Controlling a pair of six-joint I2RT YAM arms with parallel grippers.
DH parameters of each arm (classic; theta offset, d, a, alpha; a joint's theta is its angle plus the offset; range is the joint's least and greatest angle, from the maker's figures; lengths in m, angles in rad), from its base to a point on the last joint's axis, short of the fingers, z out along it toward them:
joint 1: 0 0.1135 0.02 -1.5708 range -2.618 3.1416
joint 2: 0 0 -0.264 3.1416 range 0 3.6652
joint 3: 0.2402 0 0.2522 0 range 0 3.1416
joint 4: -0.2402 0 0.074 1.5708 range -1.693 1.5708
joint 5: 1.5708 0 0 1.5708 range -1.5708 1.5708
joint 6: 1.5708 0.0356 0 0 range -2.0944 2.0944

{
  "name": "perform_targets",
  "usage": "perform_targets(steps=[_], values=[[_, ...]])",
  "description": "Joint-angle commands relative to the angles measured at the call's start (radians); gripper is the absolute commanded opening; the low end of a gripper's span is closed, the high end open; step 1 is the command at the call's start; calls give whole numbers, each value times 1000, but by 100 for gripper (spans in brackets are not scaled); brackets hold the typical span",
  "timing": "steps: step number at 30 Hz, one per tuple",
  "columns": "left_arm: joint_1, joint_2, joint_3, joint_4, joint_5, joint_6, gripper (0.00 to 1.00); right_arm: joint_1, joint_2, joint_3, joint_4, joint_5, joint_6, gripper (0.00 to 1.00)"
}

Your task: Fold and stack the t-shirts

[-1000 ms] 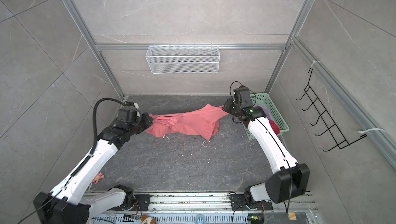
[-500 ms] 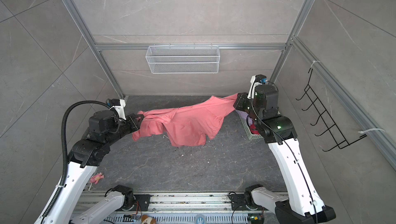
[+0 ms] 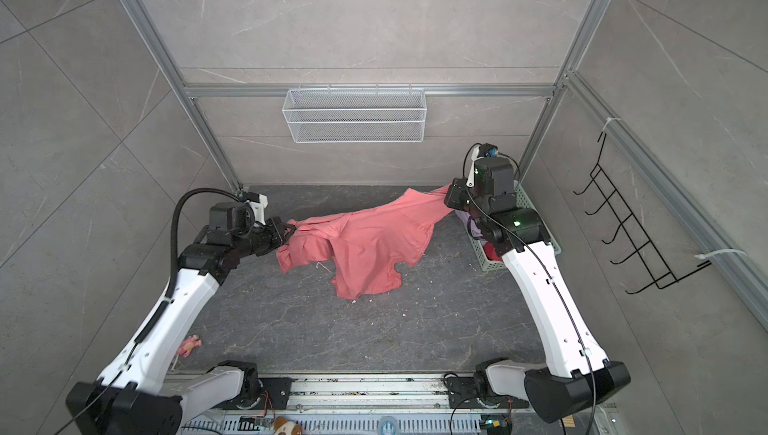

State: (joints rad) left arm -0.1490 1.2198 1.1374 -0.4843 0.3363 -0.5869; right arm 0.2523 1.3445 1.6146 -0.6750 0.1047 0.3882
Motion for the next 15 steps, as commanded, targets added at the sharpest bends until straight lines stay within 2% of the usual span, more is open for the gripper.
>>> perform_targets(steps=[1, 4, 8, 12, 13, 15], values=[[52, 118, 131, 66, 20, -10, 0, -41, 65, 120, 83, 91, 2, 0], [64, 167, 249, 58, 45, 3, 0, -41, 57, 178, 110, 88, -10, 0], [102, 115, 278, 79, 35, 9, 0, -41, -39, 167, 135, 122, -26, 0], [133, 44, 181, 79, 13, 12, 0, -41, -134, 36, 131, 82, -12, 0], [137, 31, 140, 74, 8, 14, 3, -41, -152, -14, 117, 60, 0, 0], [138, 8, 57, 55, -25, 13, 15, -41, -178, -126, 85, 6, 56, 0]])
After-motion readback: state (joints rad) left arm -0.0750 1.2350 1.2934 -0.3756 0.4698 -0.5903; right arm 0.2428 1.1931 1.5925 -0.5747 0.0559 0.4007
